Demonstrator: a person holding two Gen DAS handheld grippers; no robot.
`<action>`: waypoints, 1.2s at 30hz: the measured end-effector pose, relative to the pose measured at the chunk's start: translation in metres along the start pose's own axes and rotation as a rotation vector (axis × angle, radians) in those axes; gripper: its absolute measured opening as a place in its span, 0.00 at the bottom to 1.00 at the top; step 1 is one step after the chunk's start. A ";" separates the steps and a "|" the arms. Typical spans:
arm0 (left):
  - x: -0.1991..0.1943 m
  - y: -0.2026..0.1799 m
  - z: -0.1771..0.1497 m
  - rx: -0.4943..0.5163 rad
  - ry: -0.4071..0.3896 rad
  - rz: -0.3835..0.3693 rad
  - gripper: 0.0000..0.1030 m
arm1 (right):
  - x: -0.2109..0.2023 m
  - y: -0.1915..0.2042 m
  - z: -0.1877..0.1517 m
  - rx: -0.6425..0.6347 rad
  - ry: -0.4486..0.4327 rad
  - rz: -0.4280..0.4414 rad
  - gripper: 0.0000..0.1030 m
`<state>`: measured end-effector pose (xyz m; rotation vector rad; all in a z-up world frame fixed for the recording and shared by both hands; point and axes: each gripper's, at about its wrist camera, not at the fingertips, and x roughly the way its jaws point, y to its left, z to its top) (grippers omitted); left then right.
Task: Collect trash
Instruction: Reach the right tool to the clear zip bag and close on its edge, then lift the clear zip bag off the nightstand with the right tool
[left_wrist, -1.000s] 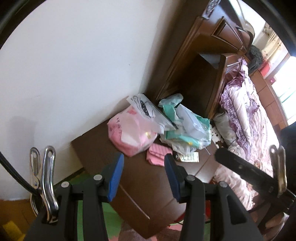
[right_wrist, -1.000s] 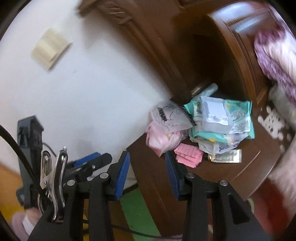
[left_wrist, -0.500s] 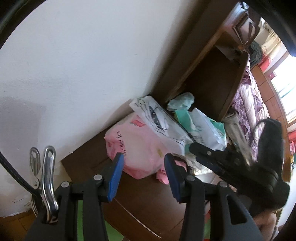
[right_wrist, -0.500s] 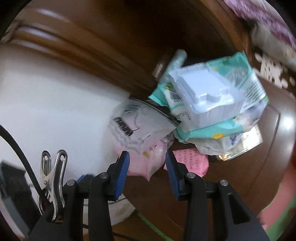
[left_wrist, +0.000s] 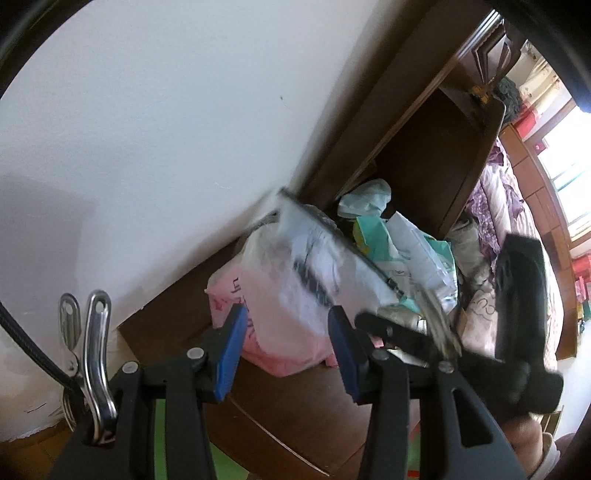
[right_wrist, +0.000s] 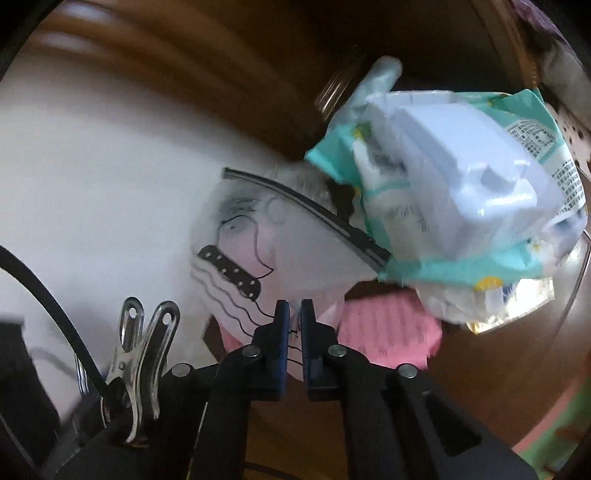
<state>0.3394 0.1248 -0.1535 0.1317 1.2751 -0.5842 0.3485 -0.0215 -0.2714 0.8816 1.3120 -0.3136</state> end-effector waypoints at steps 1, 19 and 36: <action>0.002 -0.001 0.001 0.003 0.003 -0.001 0.46 | -0.001 0.000 -0.004 -0.029 0.012 -0.006 0.06; 0.085 -0.007 0.000 0.073 0.179 0.010 0.47 | 0.007 -0.001 -0.032 -0.232 0.079 -0.087 0.06; 0.080 -0.008 -0.004 0.105 0.154 0.012 0.09 | 0.013 -0.007 -0.033 -0.168 0.090 -0.107 0.06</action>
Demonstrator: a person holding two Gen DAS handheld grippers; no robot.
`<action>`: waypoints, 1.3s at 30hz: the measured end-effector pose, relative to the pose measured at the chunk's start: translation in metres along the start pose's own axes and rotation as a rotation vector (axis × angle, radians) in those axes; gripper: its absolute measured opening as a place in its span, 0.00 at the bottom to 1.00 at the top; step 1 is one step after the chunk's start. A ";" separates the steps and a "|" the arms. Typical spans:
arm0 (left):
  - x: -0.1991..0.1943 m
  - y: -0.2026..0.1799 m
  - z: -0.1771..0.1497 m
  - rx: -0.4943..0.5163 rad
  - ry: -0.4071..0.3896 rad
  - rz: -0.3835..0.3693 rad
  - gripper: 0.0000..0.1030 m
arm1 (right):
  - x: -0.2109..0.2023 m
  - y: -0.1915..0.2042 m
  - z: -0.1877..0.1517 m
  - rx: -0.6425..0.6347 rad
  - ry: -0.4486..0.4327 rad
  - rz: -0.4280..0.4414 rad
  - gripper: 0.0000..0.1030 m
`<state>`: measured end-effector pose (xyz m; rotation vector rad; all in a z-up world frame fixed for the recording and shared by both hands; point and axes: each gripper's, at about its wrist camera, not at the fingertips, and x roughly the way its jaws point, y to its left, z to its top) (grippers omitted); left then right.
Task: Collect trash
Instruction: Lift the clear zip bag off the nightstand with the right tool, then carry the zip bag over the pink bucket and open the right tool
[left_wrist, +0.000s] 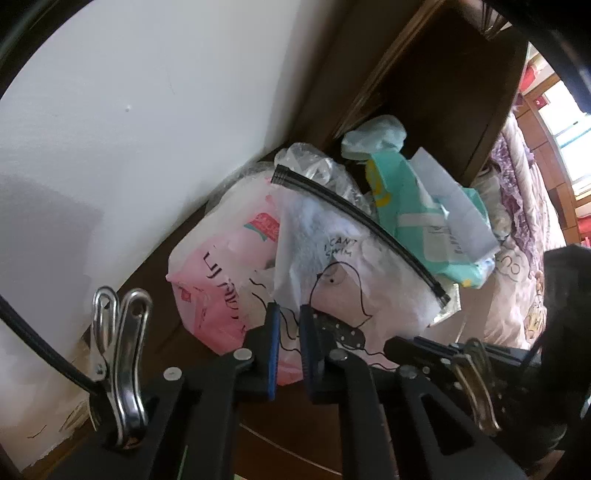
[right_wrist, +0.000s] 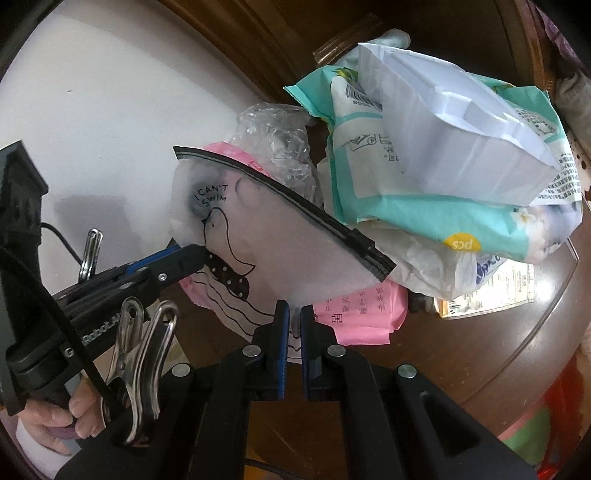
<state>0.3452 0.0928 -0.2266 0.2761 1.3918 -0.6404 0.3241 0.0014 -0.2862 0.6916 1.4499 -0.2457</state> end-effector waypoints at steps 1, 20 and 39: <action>-0.003 -0.001 -0.002 0.004 -0.006 0.001 0.09 | -0.002 0.000 -0.002 -0.002 -0.003 0.001 0.06; -0.062 -0.025 -0.058 0.003 -0.063 -0.040 0.06 | -0.055 -0.002 -0.063 -0.066 -0.081 0.110 0.06; -0.061 -0.132 -0.148 0.138 -0.028 -0.092 0.05 | -0.121 -0.075 -0.175 0.024 -0.155 0.101 0.04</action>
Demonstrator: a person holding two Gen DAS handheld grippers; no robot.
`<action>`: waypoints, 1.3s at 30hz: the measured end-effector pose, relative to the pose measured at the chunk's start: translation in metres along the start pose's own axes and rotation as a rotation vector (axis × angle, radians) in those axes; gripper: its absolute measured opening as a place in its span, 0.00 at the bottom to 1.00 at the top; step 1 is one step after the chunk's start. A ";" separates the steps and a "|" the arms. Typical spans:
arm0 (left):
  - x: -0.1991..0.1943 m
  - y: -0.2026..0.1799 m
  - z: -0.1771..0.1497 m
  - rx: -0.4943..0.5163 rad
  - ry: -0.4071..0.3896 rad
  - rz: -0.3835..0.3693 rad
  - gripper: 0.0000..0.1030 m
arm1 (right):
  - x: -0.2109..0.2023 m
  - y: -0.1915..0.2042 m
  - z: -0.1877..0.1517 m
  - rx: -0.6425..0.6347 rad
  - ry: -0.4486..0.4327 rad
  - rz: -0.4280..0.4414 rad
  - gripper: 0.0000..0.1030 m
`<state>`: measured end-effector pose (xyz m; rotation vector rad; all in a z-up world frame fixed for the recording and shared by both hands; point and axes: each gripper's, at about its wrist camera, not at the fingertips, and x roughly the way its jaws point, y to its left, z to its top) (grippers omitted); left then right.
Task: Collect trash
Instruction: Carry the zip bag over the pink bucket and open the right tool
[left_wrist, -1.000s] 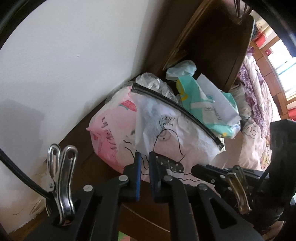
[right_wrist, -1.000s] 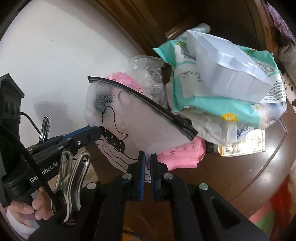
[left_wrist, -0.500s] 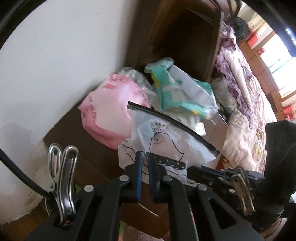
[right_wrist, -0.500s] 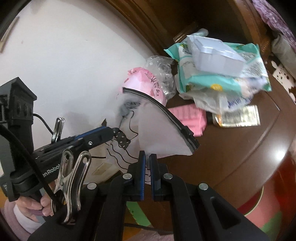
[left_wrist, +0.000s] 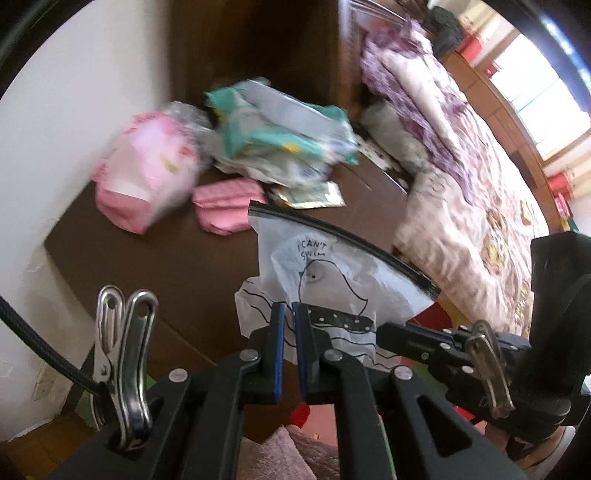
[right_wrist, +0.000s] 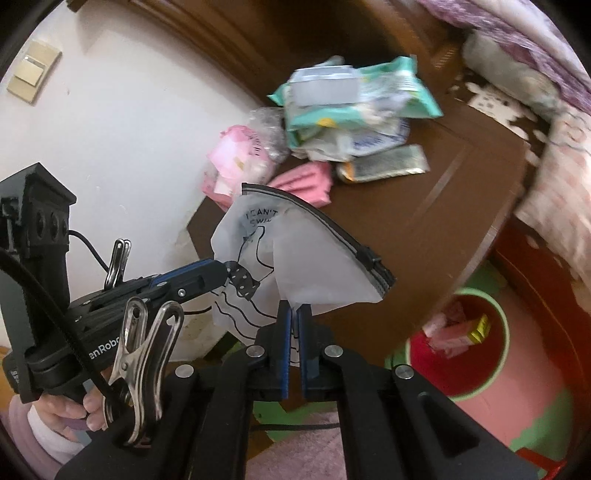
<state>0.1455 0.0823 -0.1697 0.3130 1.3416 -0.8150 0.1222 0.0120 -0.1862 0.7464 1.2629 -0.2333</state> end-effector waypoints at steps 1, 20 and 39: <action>0.003 -0.010 -0.004 0.016 0.008 -0.008 0.05 | -0.004 -0.004 -0.005 0.007 -0.004 -0.007 0.04; 0.082 -0.125 -0.067 0.224 0.172 -0.076 0.05 | -0.063 -0.124 -0.104 0.203 -0.009 -0.153 0.04; 0.145 -0.153 -0.072 0.284 0.274 -0.043 0.20 | -0.010 -0.195 -0.117 0.327 0.066 -0.308 0.04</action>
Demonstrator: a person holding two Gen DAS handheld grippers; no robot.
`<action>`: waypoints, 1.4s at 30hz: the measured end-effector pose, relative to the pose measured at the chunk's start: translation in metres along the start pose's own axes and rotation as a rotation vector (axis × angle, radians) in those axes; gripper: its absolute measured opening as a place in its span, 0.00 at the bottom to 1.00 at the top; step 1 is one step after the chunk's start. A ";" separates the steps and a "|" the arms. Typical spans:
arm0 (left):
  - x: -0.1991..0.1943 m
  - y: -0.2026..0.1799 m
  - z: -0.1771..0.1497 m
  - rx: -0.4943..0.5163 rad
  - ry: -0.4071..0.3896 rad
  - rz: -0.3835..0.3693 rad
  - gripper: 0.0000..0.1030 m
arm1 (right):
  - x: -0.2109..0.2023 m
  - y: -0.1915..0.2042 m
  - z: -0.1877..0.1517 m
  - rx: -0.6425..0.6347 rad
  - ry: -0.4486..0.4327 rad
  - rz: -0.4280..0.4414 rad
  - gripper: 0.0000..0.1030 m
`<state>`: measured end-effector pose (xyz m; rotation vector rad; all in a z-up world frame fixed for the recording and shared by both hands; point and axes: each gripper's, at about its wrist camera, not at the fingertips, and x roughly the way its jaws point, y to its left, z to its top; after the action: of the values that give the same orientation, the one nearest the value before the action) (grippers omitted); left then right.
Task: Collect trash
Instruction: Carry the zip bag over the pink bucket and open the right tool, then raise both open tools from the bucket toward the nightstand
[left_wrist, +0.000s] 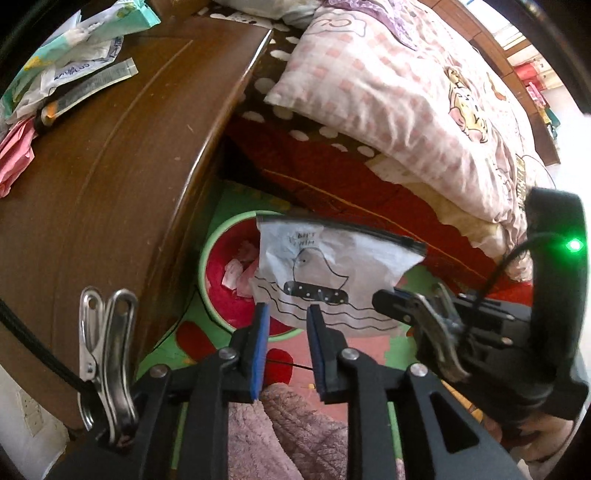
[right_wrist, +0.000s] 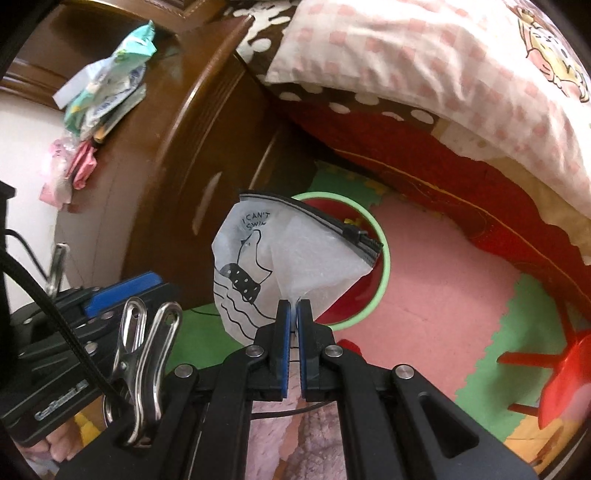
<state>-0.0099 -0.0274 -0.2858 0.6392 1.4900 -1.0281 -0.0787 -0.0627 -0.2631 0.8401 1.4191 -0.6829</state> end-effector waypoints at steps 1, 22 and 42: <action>0.000 0.001 0.000 -0.003 -0.001 0.000 0.20 | 0.003 0.000 0.001 -0.002 0.004 -0.007 0.04; -0.028 0.009 -0.003 -0.048 -0.049 0.035 0.20 | -0.005 0.002 -0.003 0.019 0.002 0.022 0.23; -0.136 0.048 -0.029 -0.265 -0.206 0.115 0.25 | -0.098 0.072 -0.002 -0.155 -0.129 0.145 0.23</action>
<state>0.0426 0.0418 -0.1668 0.4124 1.3623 -0.7674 -0.0261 -0.0292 -0.1591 0.7550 1.2645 -0.5009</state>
